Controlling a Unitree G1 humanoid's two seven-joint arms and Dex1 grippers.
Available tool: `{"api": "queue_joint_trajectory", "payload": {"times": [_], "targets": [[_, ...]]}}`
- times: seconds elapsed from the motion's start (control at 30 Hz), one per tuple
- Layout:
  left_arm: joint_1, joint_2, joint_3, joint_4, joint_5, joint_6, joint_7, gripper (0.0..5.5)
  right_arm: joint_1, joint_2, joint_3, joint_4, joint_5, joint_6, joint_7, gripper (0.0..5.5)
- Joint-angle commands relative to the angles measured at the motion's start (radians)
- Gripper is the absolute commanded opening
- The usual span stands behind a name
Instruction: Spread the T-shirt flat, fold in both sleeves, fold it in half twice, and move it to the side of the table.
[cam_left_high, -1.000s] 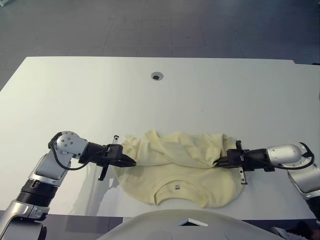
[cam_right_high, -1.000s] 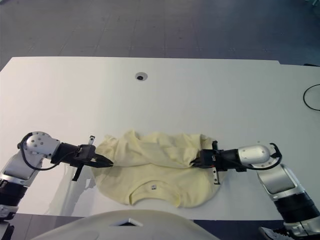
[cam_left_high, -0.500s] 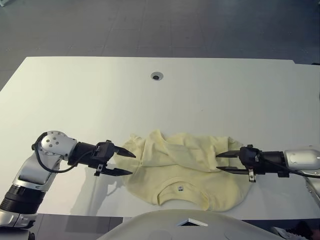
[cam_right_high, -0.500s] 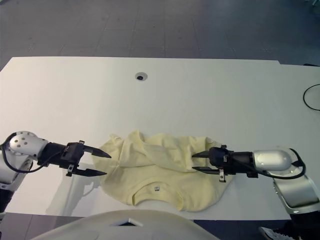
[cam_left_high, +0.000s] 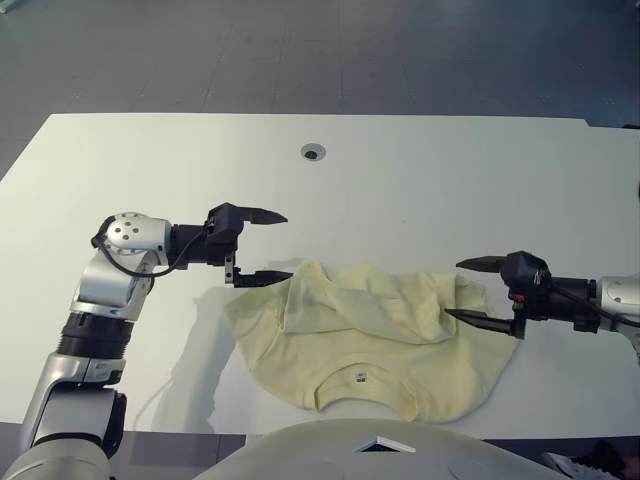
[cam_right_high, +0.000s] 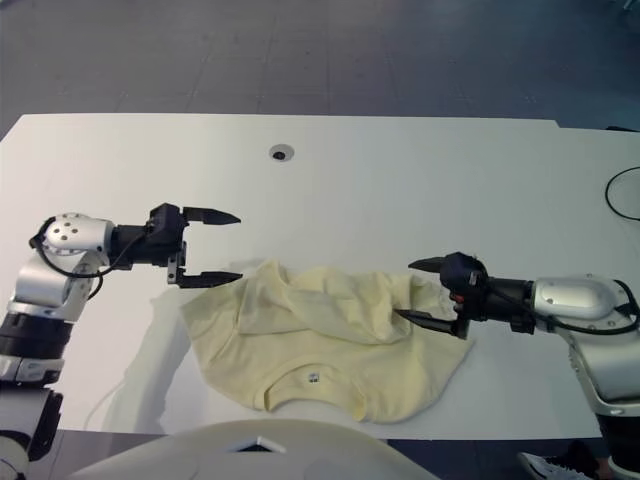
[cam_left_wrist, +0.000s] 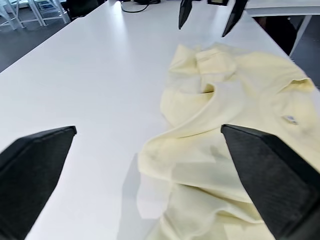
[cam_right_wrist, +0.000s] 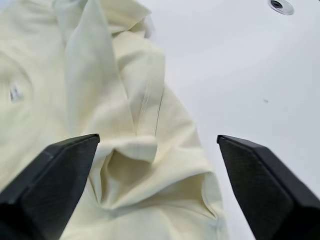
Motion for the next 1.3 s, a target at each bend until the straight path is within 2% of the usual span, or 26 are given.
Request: {"api": "queue_joint_trajectory", "payload": {"times": [0.03,0.1,0.13,0.23,0.37,0.93,1.3], "targets": [[-0.064,-0.047,-0.026,0.119,0.047,-0.008,0.018,5.40,-0.080,0.037,0.033,0.014,0.129,0.289,-0.084,3.92],[-0.074,-0.063,-0.023,0.143,0.035,0.026,0.015,5.40,-0.111,0.049,0.030,0.019,0.197,0.424,-0.118,3.98],[-0.079,-0.071,-0.022,0.151,0.031,0.046,0.016,5.40,-0.122,0.055,0.020,0.020,0.229,0.484,-0.136,3.70],[-0.098,-0.097,-0.031,0.191,0.045,0.082,0.028,5.40,-0.147,0.065,0.007,0.017,0.277,0.603,-0.190,3.34],[-0.117,-0.131,-0.041,0.236,0.063,0.098,0.041,5.40,-0.153,0.074,0.020,0.004,0.277,0.648,-0.247,2.71],[-0.109,-0.160,-0.093,0.260,0.106,0.132,0.001,2.72,-0.134,0.066,0.057,-0.029,0.267,0.657,-0.298,0.04],[-0.093,-0.146,-0.139,0.261,0.145,0.180,-0.026,0.70,-0.128,0.056,0.059,-0.034,0.253,0.626,-0.290,0.00]]}}
